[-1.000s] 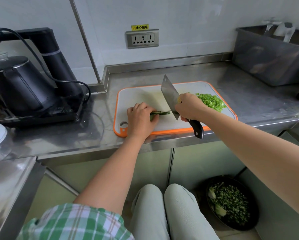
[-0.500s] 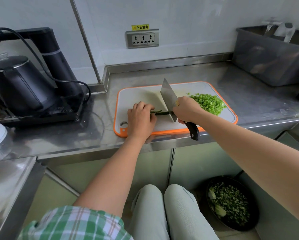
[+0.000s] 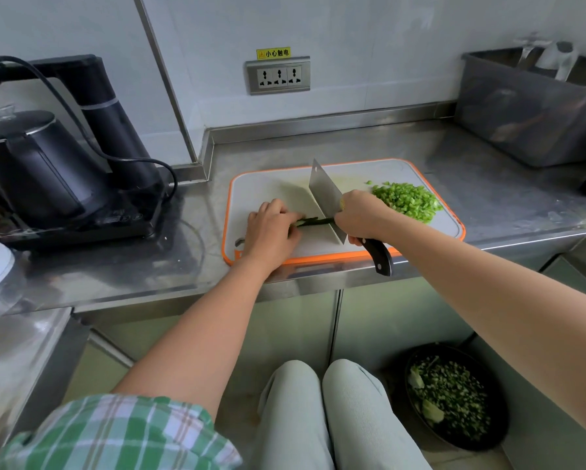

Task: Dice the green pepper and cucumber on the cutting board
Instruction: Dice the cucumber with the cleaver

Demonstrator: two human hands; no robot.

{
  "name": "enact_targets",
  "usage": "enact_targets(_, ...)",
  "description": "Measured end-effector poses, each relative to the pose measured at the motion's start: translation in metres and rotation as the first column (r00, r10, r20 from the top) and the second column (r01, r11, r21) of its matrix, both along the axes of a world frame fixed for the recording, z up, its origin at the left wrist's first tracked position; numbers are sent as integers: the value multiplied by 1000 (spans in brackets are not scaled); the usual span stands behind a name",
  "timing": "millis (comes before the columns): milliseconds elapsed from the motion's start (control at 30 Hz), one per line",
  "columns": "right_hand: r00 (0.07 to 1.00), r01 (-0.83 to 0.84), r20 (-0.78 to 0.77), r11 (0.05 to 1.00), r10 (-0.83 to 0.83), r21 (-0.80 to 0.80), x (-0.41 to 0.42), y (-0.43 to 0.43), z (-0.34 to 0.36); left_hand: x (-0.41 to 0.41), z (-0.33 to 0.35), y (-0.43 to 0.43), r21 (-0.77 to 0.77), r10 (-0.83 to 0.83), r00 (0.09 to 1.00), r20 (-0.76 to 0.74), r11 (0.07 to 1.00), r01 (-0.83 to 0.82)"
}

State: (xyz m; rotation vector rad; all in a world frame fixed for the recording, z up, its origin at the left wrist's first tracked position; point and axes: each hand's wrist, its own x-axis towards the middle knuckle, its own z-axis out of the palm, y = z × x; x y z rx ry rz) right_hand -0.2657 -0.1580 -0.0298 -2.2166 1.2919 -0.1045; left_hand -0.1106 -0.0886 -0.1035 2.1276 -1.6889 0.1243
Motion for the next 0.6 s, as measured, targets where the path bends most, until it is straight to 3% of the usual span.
enact_targets(133, 999, 41, 26, 996, -39, -76, -1, -3, -6, 10, -3, -3, -63, -100, 994, -34, 993, 98)
enact_targets(200, 996, 63, 76, 992, -55, -109, -4, -6, -4, 7, 0, -6, -24, -108, 994, -12, 994, 108)
enact_targets(300, 997, 37, 77, 994, -29, -104, -7, -5, 3, 0, 2, -7, 29, -56, 997, 54, 998, 54)
enact_targets(467, 1000, -25, -12, 996, 24, -80, -5, 3, 9, -9, -1, -3, -100, 57, 998, 12, 993, -56)
enact_targets(600, 1000, -15, -17, 999, 15, -35, -4, 5, 3, -10, -3, -1, -161, 47, 998, -36, 986, -52)
